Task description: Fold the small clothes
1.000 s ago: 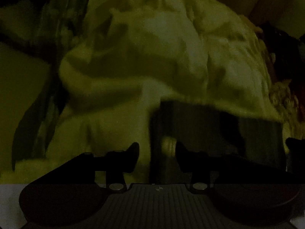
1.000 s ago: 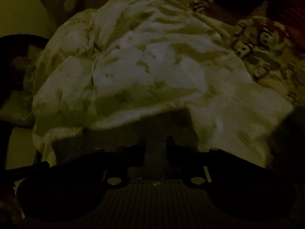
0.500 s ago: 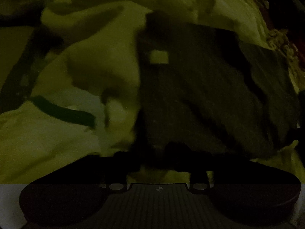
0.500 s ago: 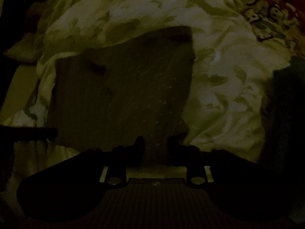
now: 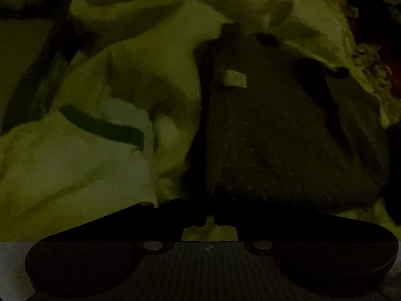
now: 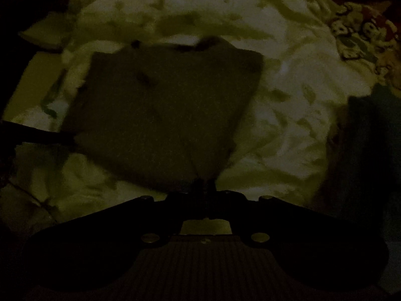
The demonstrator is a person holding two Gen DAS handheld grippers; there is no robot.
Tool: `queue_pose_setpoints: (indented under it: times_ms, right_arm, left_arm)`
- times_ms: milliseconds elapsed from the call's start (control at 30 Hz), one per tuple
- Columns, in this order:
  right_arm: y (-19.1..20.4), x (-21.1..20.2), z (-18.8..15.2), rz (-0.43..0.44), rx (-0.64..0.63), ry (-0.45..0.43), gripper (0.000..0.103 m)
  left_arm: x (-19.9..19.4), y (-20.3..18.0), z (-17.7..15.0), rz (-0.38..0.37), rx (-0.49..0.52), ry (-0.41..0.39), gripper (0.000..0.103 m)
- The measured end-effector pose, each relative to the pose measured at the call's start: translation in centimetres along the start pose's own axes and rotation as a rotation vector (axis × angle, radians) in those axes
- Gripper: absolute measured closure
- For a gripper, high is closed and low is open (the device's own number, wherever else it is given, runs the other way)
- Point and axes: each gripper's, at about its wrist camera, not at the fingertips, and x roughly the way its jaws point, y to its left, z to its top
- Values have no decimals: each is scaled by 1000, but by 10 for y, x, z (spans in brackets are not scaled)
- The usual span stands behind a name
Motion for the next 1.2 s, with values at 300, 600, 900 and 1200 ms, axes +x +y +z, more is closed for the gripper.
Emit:
queue_pose_setpoints:
  times_ms: [300, 600, 900, 1200]
  right_arm:
    - [-29, 14, -7, -44, 196, -3, 95]
    - [-49, -12, -27, -34, 337, -51, 88]
    - [-58, -29, -45, -26, 424, -84, 85]
    - [-66, -37, -54, -16, 465, -100, 85]
  left_arm:
    - [-9, -46, -7, 191, 238, -55, 0]
    - [-9, -185, -81, 147, 948, -250, 0]
    - [52, -276, -118, 116, 1413, -317, 0]
    - [59, -294, -102, 112, 1331, -341, 20]
